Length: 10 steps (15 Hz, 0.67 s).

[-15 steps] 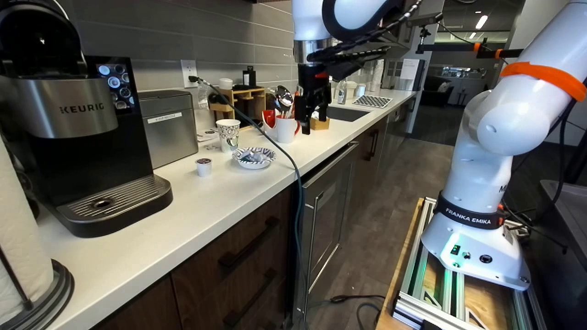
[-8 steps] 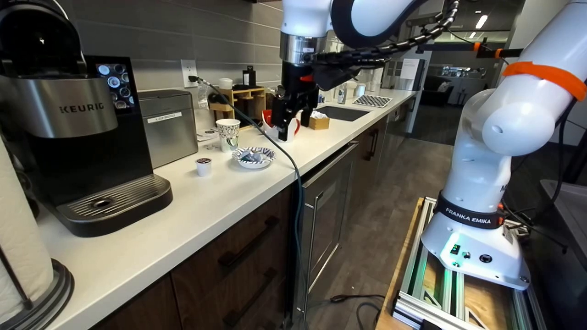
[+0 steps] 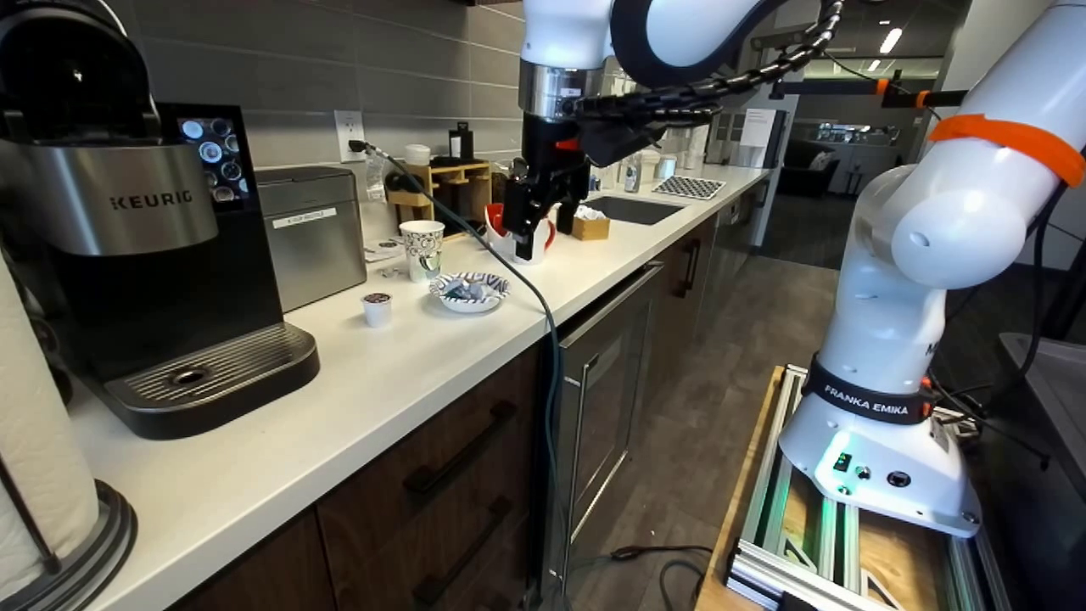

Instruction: Place one coffee pod from the counter in the coffeemaker chamber.

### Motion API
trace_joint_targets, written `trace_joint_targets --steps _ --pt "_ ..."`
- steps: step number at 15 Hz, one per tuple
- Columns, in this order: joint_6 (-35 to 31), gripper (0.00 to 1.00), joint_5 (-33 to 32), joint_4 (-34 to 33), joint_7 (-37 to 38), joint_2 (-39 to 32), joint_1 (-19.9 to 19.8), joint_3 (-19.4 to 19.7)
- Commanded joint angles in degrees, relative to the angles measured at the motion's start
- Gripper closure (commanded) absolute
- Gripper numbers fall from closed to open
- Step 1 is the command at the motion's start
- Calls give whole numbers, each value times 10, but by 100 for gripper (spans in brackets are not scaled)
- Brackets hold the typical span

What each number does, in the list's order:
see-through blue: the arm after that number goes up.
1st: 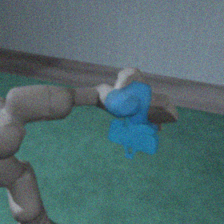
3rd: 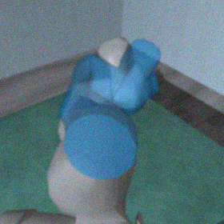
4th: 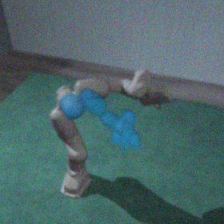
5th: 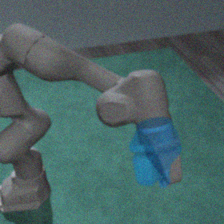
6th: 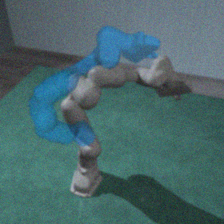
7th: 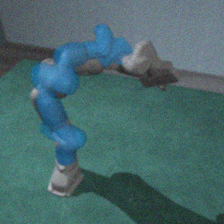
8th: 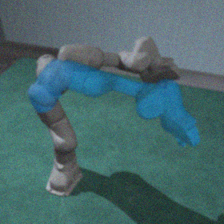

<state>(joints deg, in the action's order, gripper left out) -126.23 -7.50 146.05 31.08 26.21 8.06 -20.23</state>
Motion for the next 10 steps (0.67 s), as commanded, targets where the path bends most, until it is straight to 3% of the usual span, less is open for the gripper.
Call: trace_joint_targets --steps 1,7,10 --pt "-37 0 -5 -1 25 -10 -5 -9" --pt "-309 0 -38 -44 44 -165 -39 -19" --pt "-384 0 -88 -93 13 -265 -57 -11"
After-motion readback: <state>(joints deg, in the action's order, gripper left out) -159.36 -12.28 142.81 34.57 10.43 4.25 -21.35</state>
